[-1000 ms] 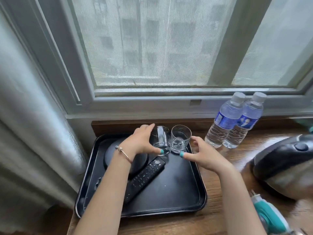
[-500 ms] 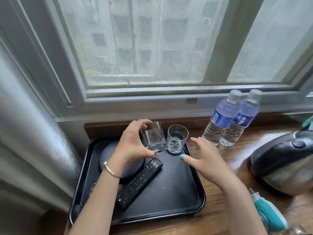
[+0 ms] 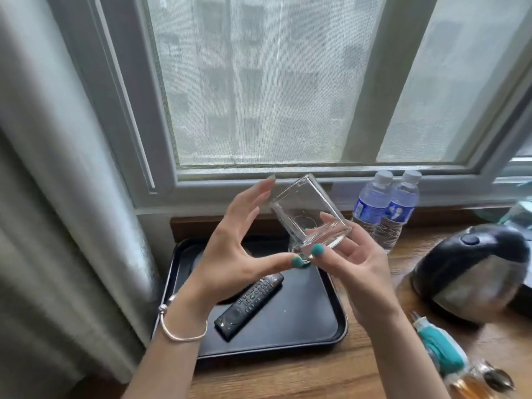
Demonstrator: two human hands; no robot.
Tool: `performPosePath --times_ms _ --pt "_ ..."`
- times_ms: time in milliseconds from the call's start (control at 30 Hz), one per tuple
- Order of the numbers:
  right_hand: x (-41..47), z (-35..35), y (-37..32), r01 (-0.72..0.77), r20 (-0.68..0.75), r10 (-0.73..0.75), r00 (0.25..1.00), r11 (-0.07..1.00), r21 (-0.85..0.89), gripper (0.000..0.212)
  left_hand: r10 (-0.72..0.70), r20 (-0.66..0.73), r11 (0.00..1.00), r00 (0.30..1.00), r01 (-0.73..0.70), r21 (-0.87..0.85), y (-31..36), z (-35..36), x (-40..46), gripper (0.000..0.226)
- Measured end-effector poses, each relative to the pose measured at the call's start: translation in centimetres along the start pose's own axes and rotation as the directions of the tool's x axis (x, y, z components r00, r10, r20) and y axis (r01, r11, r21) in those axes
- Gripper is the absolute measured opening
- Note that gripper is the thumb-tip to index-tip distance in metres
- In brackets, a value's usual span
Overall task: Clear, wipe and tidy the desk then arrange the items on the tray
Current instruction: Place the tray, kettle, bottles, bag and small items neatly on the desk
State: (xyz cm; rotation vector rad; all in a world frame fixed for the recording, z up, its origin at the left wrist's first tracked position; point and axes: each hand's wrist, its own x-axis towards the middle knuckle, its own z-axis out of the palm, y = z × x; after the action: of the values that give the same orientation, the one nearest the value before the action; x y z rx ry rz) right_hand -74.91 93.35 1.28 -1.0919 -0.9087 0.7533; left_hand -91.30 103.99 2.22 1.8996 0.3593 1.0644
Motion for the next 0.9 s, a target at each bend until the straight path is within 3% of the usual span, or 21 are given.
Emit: performPosePath --times_ms 67,167,267,300,367,433,533,600,667,700,767,833,900 --pt "-0.3 -0.9 -0.8 0.018 0.043 -0.016 0.999 0.999 -0.047 0.056 -0.091 0.087 0.99 0.992 0.099 -0.102 0.8 -1.0 0.6 0.088" --pt "-0.8 -1.5 -2.1 0.024 0.134 -0.017 0.991 0.998 -0.053 0.065 -0.239 0.211 0.963 0.948 0.259 -0.072 2.5 -1.1 2.0 0.088" --pt "-1.2 -1.3 -3.0 0.033 0.114 -0.033 0.993 0.999 0.005 0.094 -0.23 0.126 0.959 0.965 0.247 -0.138 3.5 0.0 2.2 0.071" --pt "-1.3 -1.2 -3.1 0.044 0.077 -0.047 0.996 0.998 0.037 0.1 -0.235 0.073 0.947 0.969 0.245 -0.207 3.7 0.5 2.1 0.075" --pt "-1.5 -1.0 -3.2 0.083 0.024 -0.085 0.996 0.993 0.078 0.104 -0.297 0.008 0.868 0.955 0.273 -0.415 3.6 1.9 1.5 0.094" --pt "-1.7 -0.9 -3.3 0.135 -0.007 -0.135 0.991 0.989 0.065 0.105 -0.362 0.012 0.748 0.932 0.298 -0.593 3.4 3.5 0.7 0.097" --pt "-1.7 -1.6 -3.7 0.195 -0.061 -0.195 0.979 0.981 -0.013 0.095 -0.377 0.093 0.667 0.922 0.34 -0.663 2.6 4.9 -0.8 0.097" --pt "-1.8 -2.5 -4.0 0.207 -0.047 -0.21 0.977 0.976 -0.062 0.084 -0.323 0.144 0.74 0.935 0.345 -0.578 2.7 4.8 -1.7 0.108" --pt "-2.0 -3.1 -4.4 0.216 -0.016 -0.22 0.975 0.967 -0.134 0.072 -0.142 0.09 0.962 0.986 0.159 -0.223 2.5 3.9 -2.0 0.114" --pt "-2.0 -3.2 -4.5 0.218 -0.006 -0.223 0.975 0.96 -0.173 0.067 -0.015 0.049 1.0 0.999 0.015 0.003 2.2 3.5 -1.9 0.111" --pt "-1.8 -3.1 -4.4 0.206 -0.006 -0.212 0.977 0.955 -0.215 0.06 0.225 0.015 0.917 0.974 -0.217 0.335 1.7 3.0 -1.7 0.094" --pt "-1.5 -2.5 -4.0 0.186 -0.042 -0.2 0.979 0.956 -0.226 0.062 0.317 -0.02 0.872 0.948 -0.283 0.4 0.9 3.0 -1.5 0.081" --pt "-1.1 -1.8 -3.7 0.158 -0.084 -0.179 0.98 0.964 -0.213 0.062 0.208 -0.082 0.964 0.975 -0.19 0.186 -0.5 3.3 -1.7 0.077"
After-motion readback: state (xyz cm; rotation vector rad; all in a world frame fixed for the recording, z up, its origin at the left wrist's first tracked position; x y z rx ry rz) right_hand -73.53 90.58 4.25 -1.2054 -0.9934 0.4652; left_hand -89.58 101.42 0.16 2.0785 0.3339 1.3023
